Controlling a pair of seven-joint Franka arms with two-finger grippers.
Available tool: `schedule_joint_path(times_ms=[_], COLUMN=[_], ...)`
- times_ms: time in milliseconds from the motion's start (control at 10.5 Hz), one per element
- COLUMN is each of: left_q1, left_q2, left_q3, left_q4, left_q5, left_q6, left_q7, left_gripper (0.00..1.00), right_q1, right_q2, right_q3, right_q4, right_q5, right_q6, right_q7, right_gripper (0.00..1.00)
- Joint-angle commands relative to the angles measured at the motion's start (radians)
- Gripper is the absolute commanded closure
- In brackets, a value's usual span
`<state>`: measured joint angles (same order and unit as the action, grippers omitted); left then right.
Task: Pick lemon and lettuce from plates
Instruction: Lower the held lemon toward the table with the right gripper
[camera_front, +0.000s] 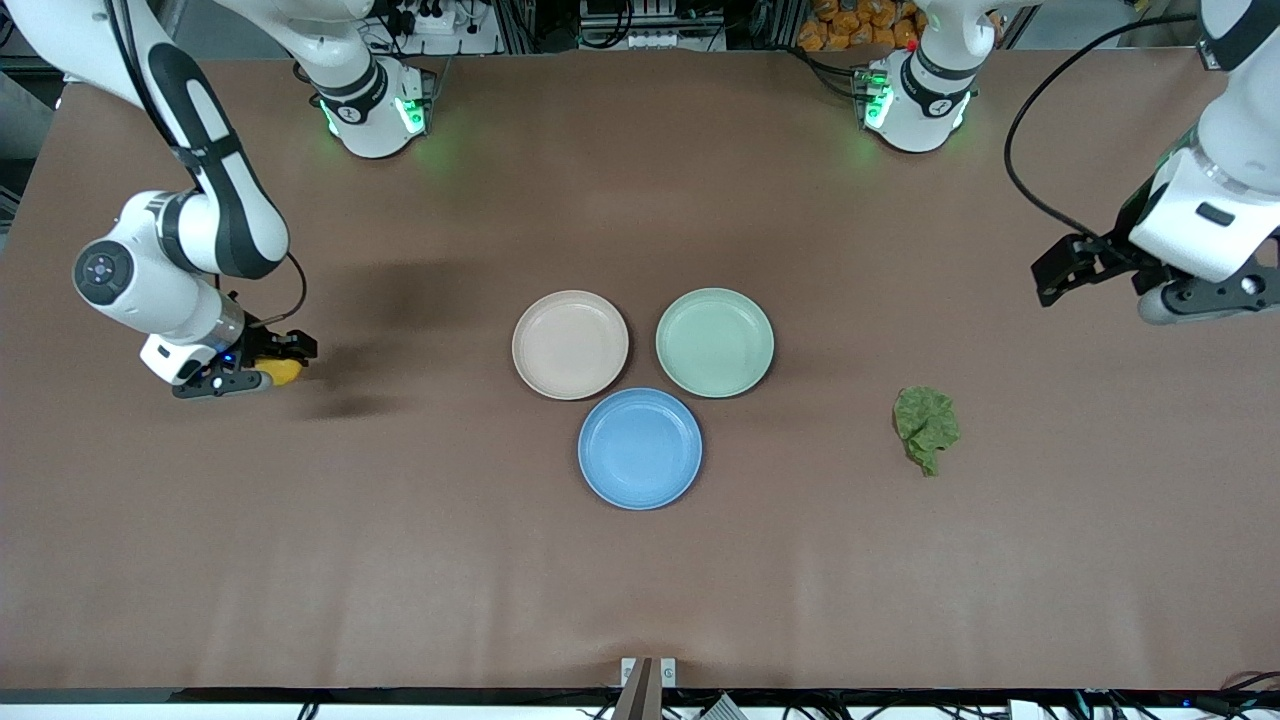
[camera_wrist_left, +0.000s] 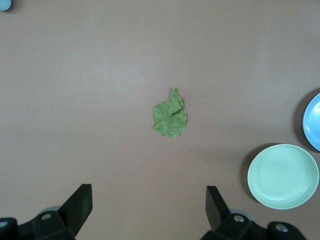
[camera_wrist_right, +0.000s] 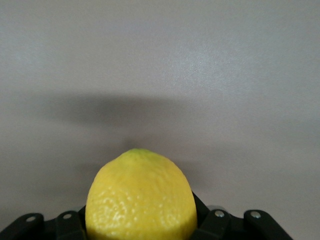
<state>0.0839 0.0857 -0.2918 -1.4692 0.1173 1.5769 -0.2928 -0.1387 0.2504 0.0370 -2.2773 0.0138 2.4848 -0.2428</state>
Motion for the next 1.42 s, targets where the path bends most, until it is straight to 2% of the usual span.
schedule_joint_path(times_ms=[0,285,570,760,1330], left_q1=[0.008,0.016,0.017,0.056,0.048], left_q2=[-0.043,-0.067,-0.093,-0.101,-0.098], left_q3=[0.006,0.008,0.01,0.01,0.01], left_q4=[-0.016,-0.023,-0.063,-0.072,-0.077], left_q5=[-0.031,-0.06,-0.064,-0.119,-0.119], left_q6=[-0.037,-0.035,-0.035,-0.035,-0.037], left_q7=[0.032,0.038,0.124,0.124,0.124], left_gripper=[0.0,0.0,0.0,0.0,0.0], right_q1=[-0.015,-0.03,-0.079,-0.076,-0.064], right_q2=[0.041,0.088,0.115,0.122,0.173], right_q3=[0.006,0.006,0.006,0.006,0.008], right_q4=[-0.004,-0.004,-0.004,-0.004,-0.002], right_q5=[0.0,-0.002,-0.002,-0.002,-0.002], right_q6=[0.048,0.101,0.123,0.124,0.195], right_q7=[-0.012,-0.022,-0.099,-0.099,-0.099], right_gripper=[0.61,0.61,0.6,0.6,0.6])
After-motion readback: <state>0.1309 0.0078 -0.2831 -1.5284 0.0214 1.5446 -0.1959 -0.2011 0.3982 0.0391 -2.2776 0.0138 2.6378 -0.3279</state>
